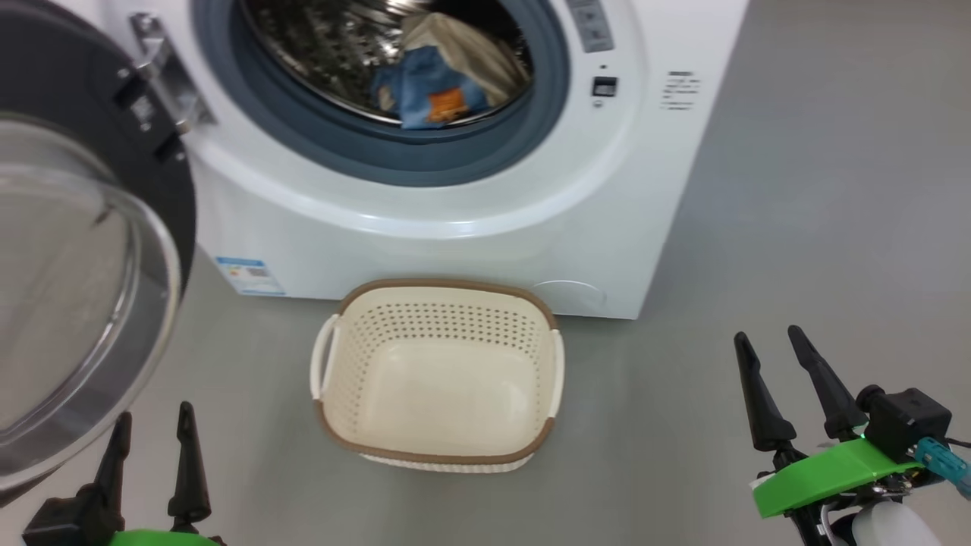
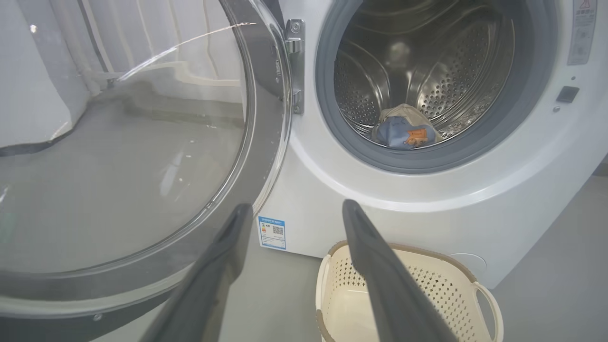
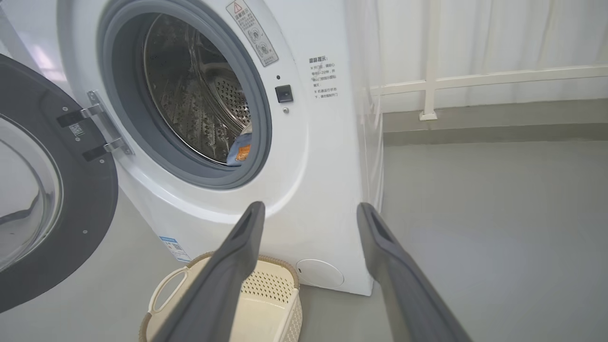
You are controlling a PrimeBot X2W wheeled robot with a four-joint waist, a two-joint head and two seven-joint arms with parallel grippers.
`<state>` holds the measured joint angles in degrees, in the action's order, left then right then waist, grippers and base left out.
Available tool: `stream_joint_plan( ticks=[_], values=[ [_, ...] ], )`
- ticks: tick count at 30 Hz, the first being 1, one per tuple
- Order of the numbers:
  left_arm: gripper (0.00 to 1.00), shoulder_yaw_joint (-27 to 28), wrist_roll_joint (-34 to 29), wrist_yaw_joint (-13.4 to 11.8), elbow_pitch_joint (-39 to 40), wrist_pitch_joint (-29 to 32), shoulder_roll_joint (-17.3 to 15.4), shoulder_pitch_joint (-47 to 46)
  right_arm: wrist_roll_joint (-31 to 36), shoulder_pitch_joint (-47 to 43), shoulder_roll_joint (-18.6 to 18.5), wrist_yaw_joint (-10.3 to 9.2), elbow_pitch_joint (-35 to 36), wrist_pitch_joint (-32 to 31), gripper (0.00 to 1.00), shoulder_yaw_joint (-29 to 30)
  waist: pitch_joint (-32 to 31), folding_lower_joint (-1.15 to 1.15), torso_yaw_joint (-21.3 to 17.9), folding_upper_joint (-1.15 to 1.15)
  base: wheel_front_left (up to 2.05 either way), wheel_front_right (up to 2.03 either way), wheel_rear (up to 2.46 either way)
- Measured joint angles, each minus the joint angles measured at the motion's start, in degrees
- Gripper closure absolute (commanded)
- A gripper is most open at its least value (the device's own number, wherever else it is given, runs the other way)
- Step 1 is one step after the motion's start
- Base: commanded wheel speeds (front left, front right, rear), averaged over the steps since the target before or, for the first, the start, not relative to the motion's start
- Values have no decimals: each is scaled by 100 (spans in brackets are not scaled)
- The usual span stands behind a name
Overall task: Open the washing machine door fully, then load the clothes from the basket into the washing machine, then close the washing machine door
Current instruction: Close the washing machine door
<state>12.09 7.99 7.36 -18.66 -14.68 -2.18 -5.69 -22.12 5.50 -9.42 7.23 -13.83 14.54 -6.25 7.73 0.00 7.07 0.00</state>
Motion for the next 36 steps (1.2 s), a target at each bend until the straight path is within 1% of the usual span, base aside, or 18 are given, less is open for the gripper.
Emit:
stream_joint_plan(
  ticks=[3,11,17,23,30,32,36],
  values=[
    [0,5,23,-7,7,0,10,0,0,64,-37,0,-11,0,0,-115,18,0,230,0,0,0,0],
    [0,-83,358,-249,64,0,15,23,0,159,-153,0,-80,0,0,-354,44,0,897,0,0,0,0],
    [0,-159,400,-383,169,0,16,209,0,221,-210,0,-112,0,0,-501,24,0,1391,0,0,0,0],
    [0,-159,469,-465,267,0,18,370,-8,220,-218,0,-171,0,0,-654,-62,0,1812,0,0,0,0],
    [0,-144,508,-501,339,0,18,508,-111,211,-215,0,-212,0,0,-786,-219,0,2199,0,0,0,0],
    [0,-104,555,-556,398,0,16,591,-115,213,-208,0,-237,0,0,-895,-287,-1,2294,0,0,0,0],
    [0,-76,625,-624,482,0,16,693,-160,229,-215,0,-277,0,0,-1028,-292,-1,2354,0,0,0,0]
  ],
)
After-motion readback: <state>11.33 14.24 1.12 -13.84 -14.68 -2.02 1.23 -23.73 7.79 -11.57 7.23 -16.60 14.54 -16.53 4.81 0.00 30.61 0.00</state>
